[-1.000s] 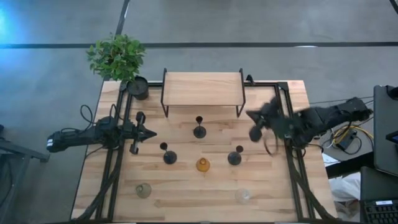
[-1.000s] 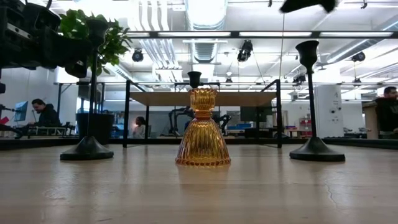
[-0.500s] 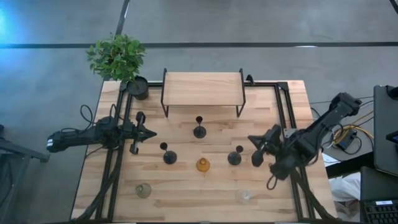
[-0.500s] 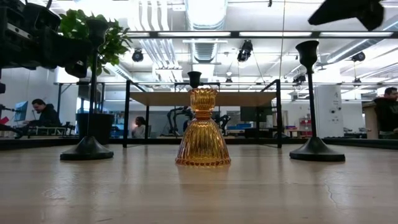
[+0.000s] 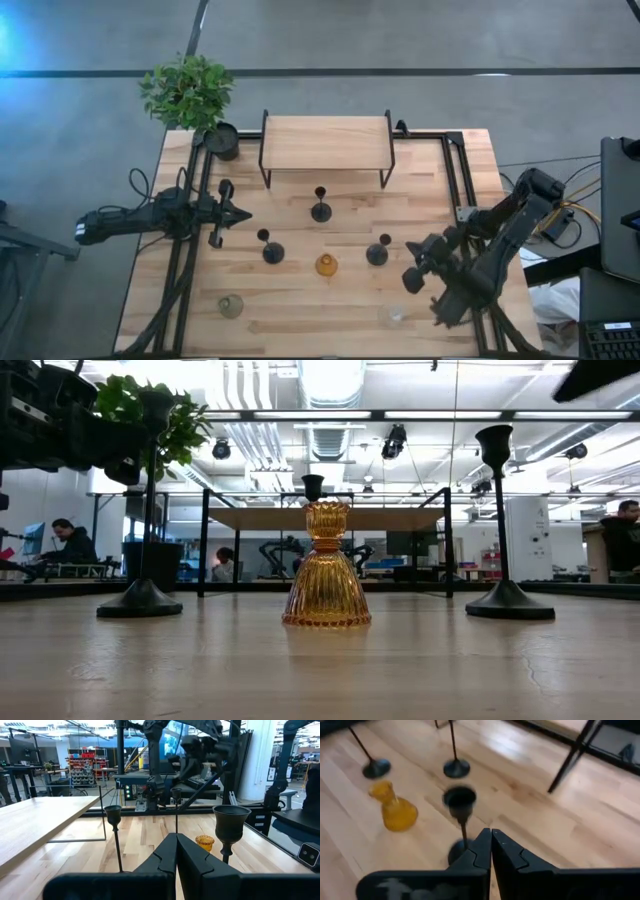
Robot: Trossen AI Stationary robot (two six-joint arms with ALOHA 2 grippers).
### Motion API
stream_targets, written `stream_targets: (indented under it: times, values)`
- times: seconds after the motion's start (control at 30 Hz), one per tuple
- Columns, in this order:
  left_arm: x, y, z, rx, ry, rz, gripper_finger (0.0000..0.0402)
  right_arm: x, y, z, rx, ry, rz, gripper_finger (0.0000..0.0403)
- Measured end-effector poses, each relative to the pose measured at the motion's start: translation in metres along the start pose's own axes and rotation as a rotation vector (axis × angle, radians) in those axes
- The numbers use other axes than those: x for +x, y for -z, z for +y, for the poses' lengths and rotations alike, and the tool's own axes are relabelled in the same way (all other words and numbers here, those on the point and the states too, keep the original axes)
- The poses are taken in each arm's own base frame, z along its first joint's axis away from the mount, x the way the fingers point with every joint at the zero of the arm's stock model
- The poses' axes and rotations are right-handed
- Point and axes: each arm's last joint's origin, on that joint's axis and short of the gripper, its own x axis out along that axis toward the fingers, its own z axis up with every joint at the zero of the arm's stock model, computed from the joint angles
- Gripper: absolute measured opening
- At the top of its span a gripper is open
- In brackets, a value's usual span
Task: Pick & Place candle stick holders
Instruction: Put the right black candle holder on the shelf
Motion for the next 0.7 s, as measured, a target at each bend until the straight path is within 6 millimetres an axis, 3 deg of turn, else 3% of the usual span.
stream_targets:
  times: [0.17,0.33,0.7]
  values:
    - [0.0,0.0,0.0,0.0,0.0,0.0,0.0014,0.01,0.027,0.012,0.045,0.047,0.04,0.0008]
    - [0.0,0.0,0.0,0.0,0.0,0.0,0.0014,0.021,0.042,0.019,0.051,0.053,0.048,0.0008]
    - [0.0,0.0,0.0,0.0,-0.001,0.001,0.0014,0.053,0.05,0.013,0.194,0.003,0.112,0.0023]
